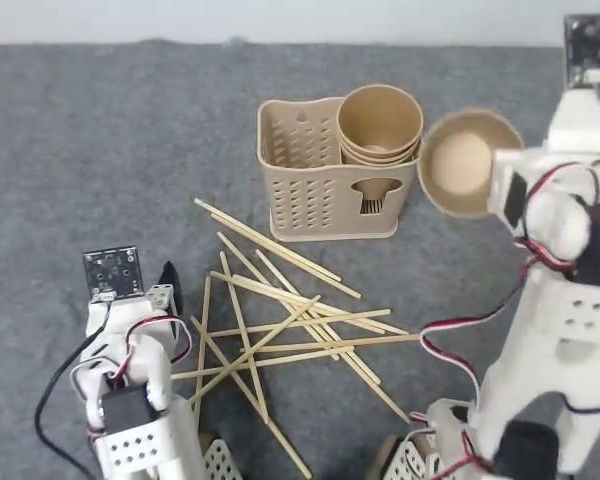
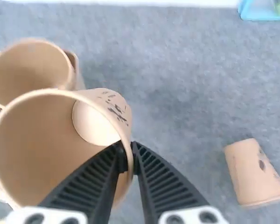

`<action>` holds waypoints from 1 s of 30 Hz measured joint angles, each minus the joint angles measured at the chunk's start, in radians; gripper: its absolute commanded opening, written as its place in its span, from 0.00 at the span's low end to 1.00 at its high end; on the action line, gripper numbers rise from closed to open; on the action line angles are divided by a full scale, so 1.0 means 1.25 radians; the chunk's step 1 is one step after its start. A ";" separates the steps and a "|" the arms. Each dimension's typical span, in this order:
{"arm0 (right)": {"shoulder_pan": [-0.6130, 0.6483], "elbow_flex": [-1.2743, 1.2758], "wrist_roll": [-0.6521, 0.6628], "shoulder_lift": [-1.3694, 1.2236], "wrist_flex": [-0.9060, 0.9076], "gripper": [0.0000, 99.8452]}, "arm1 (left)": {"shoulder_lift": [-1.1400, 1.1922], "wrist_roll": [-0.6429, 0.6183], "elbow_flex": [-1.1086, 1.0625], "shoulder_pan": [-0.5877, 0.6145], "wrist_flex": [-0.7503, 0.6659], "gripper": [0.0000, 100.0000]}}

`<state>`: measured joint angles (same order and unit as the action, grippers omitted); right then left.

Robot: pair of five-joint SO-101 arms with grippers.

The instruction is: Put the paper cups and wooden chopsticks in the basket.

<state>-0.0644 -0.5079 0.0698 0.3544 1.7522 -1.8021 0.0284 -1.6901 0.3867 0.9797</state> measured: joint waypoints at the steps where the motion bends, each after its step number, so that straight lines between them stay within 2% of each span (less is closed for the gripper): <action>1: 0.006 -0.029 -0.016 -0.018 0.000 0.01 | 0.000 0.000 0.000 0.000 0.000 0.18; 5: 0.055 -0.157 -0.059 -0.096 0.000 0.01 | 0.000 0.000 0.000 0.000 0.000 0.18; 14: 0.167 -0.374 -0.064 -0.276 0.000 0.01 | 0.000 0.000 0.000 0.000 0.000 0.18; 30: 0.174 -0.342 -0.064 -0.439 0.004 0.01 | 0.000 0.000 0.000 0.000 0.000 0.18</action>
<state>0.1534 -0.9360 -0.0100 -0.1949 1.7568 -1.8021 0.0284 -1.6901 0.3867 0.9797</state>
